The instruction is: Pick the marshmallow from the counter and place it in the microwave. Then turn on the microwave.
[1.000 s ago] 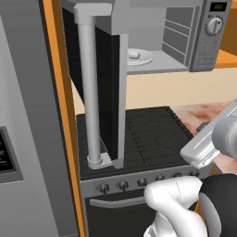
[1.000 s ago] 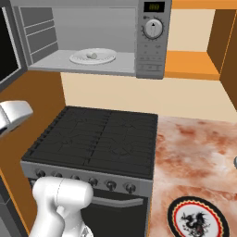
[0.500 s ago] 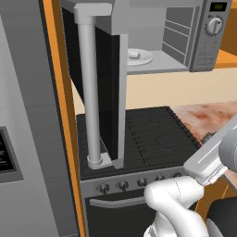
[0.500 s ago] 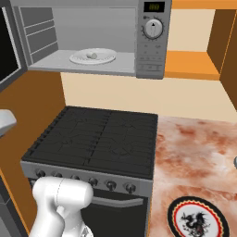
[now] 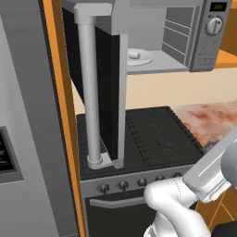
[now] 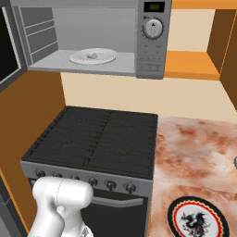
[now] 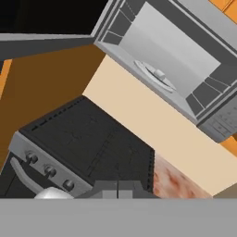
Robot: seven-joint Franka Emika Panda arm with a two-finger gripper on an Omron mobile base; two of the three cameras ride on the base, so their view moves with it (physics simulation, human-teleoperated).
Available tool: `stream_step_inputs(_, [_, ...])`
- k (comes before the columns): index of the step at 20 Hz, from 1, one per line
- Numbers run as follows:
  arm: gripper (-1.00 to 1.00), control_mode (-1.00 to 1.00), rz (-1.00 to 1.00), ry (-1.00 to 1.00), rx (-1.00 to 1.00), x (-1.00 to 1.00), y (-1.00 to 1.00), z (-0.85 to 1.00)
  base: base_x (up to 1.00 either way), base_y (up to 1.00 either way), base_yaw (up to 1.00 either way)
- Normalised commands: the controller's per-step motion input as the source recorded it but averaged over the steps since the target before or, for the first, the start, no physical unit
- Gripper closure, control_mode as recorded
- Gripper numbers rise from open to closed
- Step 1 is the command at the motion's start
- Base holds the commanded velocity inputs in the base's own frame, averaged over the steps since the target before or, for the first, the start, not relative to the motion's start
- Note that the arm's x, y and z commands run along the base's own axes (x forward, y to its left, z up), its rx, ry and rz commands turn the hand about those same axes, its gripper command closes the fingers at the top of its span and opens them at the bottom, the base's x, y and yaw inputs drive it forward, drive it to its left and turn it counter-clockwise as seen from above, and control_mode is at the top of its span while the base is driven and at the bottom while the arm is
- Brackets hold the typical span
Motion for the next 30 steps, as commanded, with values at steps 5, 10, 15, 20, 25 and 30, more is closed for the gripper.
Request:
stream_step_inputs(5, [1.00,-1.00,-0.02,0.00,-0.02,-0.23,0.19,0.04,0.00,0.00,0.00])
stream_step_inputs(10, [1.00,-1.00,-0.01,0.00,-0.01,-0.30,0.08,0.02,0.00,0.00,0.00])
stream_step_inputs(15, [1.00,-1.00,0.00,-0.03,-0.01,-0.32,0.09,0.05,0.00,0.00,0.00])
stream_step_inputs(20, [1.00,-1.00,0.00,-0.02,-0.01,-0.26,0.14,0.11,0.00,0.00,0.00])
stream_step_inputs(25, [1.00,-1.00,-0.01,-0.02,0.00,-0.26,0.13,0.11,0.00,0.00,0.00])
stream_step_inputs(30, [1.00,-1.00,-0.02,-0.01,0.00,-0.24,0.12,0.10,0.00,0.00,0.00])
